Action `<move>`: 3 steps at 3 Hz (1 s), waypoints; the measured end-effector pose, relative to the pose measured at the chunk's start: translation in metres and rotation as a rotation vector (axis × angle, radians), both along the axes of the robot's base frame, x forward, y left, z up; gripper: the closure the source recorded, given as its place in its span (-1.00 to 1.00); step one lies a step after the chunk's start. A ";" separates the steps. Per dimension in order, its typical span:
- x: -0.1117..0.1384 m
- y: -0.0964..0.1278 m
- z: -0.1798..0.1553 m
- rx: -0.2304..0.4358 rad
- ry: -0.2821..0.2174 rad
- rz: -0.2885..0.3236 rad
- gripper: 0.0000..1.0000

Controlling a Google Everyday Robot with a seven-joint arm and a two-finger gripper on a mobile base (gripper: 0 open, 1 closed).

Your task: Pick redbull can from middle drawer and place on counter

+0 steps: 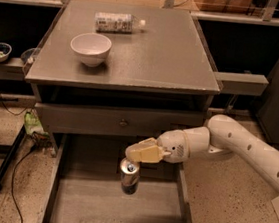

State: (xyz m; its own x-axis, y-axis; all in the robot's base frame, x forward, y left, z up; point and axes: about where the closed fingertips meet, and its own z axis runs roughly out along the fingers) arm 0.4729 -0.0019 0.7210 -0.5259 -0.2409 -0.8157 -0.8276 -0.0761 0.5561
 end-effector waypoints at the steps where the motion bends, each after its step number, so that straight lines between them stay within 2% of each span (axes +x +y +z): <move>1: 0.003 0.003 0.002 0.003 -0.007 0.006 1.00; 2: 0.009 0.009 0.008 0.009 -0.022 0.021 1.00; 3: 0.039 0.028 0.039 -0.003 -0.077 0.068 1.00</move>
Offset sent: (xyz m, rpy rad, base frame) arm 0.0172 0.0120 0.0146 0.0143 -0.0410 0.0290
